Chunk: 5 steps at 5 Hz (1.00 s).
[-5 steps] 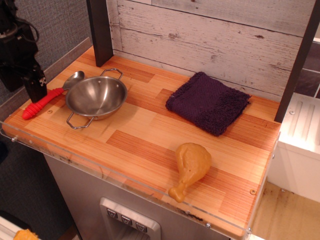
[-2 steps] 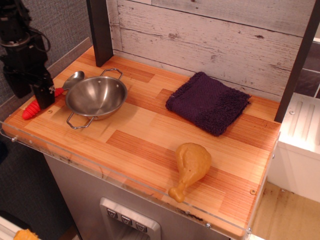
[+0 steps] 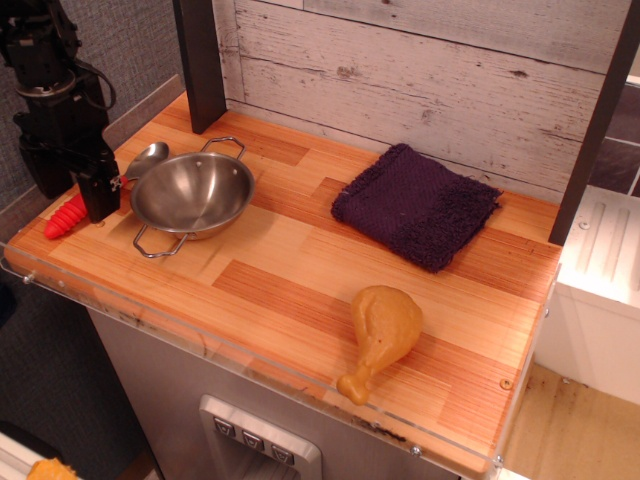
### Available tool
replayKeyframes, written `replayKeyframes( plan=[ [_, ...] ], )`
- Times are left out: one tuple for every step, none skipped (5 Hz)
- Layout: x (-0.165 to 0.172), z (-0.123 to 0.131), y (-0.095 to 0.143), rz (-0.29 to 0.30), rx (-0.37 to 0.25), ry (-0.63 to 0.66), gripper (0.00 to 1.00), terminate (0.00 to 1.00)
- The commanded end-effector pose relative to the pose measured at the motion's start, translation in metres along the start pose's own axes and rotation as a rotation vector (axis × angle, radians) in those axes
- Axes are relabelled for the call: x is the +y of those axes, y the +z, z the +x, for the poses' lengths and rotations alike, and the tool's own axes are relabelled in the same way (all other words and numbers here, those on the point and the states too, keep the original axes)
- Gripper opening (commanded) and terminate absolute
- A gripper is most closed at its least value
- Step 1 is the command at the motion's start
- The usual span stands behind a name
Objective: Take the red spoon and place it on the black towel
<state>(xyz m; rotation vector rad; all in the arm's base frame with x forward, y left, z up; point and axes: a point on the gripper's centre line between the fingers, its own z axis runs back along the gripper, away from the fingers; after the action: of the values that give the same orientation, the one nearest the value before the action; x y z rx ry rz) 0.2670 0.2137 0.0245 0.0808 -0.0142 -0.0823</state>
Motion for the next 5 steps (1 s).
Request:
replayKeyframes(
  plan=[
    [0.0015,0.0013,-0.0032,0.004,-0.06,0.007,1.0,0.0],
    [0.0014,0.0015,-0.0074,-0.006,-0.057,0.008,1.0,0.0],
    [0.0016,0.0007,-0.0101,-0.014,-0.056,0.017,0.0,0.0],
    [0.0023,-0.0004,-0.0099,-0.019,-0.057,0.021,0.0,0.0],
    [0.0031,-0.0038,-0.003,-0.005,-0.061,0.031,0.0,0.0]
  ],
)
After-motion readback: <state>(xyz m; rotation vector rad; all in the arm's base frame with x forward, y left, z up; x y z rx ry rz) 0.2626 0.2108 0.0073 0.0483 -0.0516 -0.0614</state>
